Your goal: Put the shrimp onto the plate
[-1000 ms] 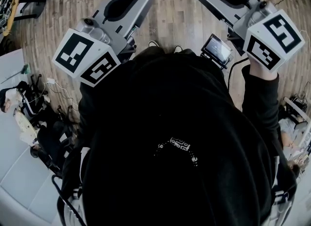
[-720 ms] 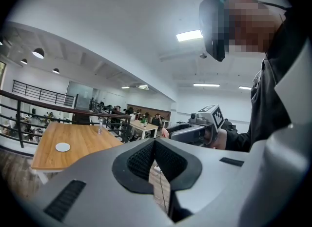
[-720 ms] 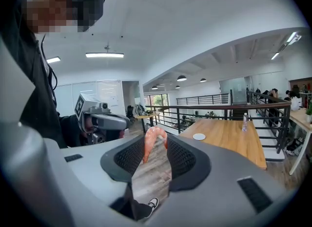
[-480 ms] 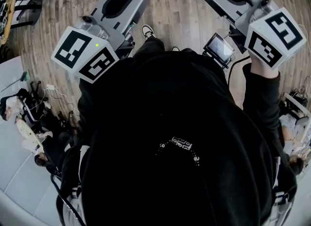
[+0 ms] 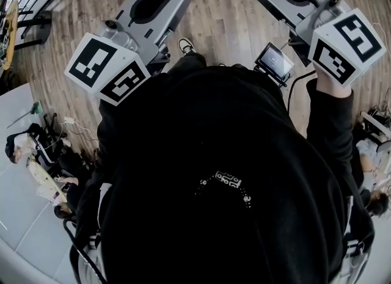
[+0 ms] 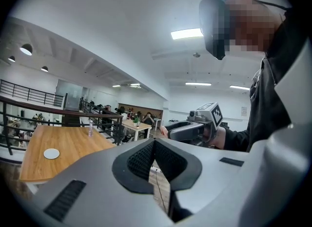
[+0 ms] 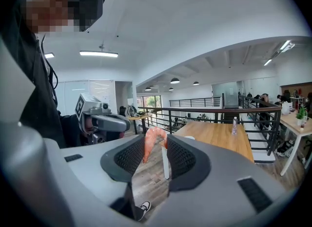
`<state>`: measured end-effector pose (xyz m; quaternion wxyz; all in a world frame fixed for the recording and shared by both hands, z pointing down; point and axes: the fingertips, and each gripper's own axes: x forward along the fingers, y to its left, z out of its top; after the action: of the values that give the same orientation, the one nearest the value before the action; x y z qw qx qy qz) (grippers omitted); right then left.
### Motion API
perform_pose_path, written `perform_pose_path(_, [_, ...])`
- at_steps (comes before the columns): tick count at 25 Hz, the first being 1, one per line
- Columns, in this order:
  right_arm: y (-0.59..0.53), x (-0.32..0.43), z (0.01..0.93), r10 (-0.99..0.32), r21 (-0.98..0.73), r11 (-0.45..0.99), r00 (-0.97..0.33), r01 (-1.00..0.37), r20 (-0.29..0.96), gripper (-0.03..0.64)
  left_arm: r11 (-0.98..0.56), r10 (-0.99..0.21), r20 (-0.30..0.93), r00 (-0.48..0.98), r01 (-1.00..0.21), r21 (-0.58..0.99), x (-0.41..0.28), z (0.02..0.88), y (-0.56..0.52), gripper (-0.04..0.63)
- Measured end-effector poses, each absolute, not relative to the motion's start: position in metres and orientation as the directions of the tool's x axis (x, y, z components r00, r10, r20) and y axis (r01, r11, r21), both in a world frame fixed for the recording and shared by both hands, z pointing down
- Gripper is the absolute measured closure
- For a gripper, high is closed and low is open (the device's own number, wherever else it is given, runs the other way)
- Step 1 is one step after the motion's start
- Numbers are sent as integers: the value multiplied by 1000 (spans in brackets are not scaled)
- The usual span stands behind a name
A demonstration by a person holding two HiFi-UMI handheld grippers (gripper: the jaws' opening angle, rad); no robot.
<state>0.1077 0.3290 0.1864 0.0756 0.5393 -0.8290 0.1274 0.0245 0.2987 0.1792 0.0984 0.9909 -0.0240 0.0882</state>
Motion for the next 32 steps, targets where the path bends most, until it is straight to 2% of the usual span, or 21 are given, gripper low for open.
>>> perform_pose_path(22, [243, 118, 194, -882, -95, 310, -324, -946, 342, 462, -969, 42, 133, 990, 8, 247, 42, 193, 209, 589])
perform_pose_path(28, [192, 105, 193, -876, -94, 315, -328, -944, 354, 462, -965, 25, 124, 992, -9, 264, 26, 195, 156, 589])
perform_pose_path(32, [114, 90, 204, -872, -101, 329, -343, -939, 350, 462, -963, 8, 125, 992, -26, 268, 11, 210, 81, 589])
